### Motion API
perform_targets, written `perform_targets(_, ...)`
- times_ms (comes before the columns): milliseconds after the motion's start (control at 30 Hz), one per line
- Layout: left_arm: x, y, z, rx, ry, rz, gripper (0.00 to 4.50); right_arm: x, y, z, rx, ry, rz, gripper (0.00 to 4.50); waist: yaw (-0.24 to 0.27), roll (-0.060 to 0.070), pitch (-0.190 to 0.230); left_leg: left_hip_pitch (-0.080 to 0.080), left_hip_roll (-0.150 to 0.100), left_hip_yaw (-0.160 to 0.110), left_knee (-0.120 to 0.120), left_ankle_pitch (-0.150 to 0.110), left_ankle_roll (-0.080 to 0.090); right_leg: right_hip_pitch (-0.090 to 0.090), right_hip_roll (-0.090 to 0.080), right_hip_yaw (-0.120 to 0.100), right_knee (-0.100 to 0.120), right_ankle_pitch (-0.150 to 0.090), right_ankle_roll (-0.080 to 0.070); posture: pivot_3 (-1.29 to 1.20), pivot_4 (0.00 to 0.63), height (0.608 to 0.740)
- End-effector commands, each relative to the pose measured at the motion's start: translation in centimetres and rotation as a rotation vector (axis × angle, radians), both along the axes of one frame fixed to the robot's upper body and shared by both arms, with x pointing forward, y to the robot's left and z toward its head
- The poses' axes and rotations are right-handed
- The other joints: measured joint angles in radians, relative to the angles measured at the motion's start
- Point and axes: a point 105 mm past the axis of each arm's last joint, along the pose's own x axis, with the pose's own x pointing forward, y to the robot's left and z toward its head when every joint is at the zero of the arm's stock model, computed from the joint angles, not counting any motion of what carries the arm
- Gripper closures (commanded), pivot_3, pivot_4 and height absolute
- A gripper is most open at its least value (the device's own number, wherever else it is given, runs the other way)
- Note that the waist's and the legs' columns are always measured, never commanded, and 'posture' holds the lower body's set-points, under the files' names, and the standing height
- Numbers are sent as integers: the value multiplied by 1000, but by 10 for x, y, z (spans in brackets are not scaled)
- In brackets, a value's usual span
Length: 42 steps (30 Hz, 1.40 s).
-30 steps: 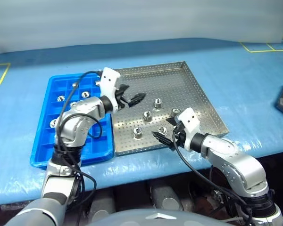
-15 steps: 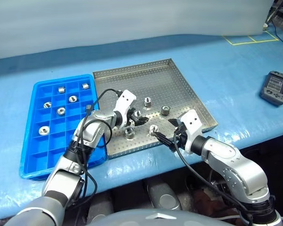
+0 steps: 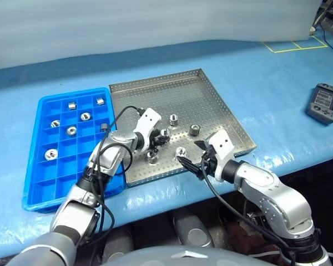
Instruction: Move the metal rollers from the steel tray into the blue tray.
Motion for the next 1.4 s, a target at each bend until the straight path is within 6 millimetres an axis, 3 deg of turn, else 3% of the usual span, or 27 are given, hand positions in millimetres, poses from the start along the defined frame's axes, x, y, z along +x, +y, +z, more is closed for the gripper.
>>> perform_targets(33, 5, 9, 41, -99, -152, 77, 2816, 1, 5, 10, 12, -45, 30, 0, 4, 0, 0, 0, 0, 0, 0, 0, 0, 0, 0, 0, 0, 0, 0, -220, 150, 740)
perform_targets(167, 6, 47, 73, -140, -320, 304, 2816, 3, 15, 15, 14, -55, 89, 0, 11, 0, 0, 0, 0, 0, 0, 0, 0, 0, 0, 0, 0, 0, 0, -172, 150, 740)
perform_targets(267, -7, 76, 81, -117, -391, 446, 2816, 5, 26, 17, 15, -59, 153, 0, 22, 0, 0, 1, 0, 0, 0, 0, 0, 0, 0, 0, 0, 0, 0, -133, 150, 740)
perform_targets(600, -65, 135, 59, -61, -368, 766, 2816, 10, 69, 22, 28, -87, 362, 0, 110, 0, 0, 1, 0, -1, 0, 0, 0, 0, 0, -1, 0, 0, 0, 2, 150, 740)
perform_targets(867, -95, 151, 33, -37, -267, 884, 2816, 8, 88, 29, 55, -157, 480, 0, 179, -1, 0, 1, 0, 0, 1, 0, 0, 1, -1, -1, -1, 0, -1, 67, 150, 740)
perform_targets(1133, -97, 151, 2, -32, -127, 900, 2816, 4, 95, 28, 66, -166, 512, 0, 197, -1, 0, 1, 0, 0, 2, 0, -1, 1, -1, -2, -1, -3, -6, 43, 150, 740)
perform_targets(1333, -97, 147, -13, -15, -37, 879, 2816, 5, 88, 28, 65, -168, 468, 0, 190, -1, 0, 1, 0, 0, 1, 0, -1, 1, 0, -2, 0, -3, -6, 6, 150, 740)
perform_targets(1400, -94, 146, -13, -18, -34, 869, 2092, 7, 82, 27, 59, -169, 437, 0, 187, -1, 0, 1, 0, 0, 1, 0, -1, 1, 0, -2, -1, -3, -6, -13, 150, 740)
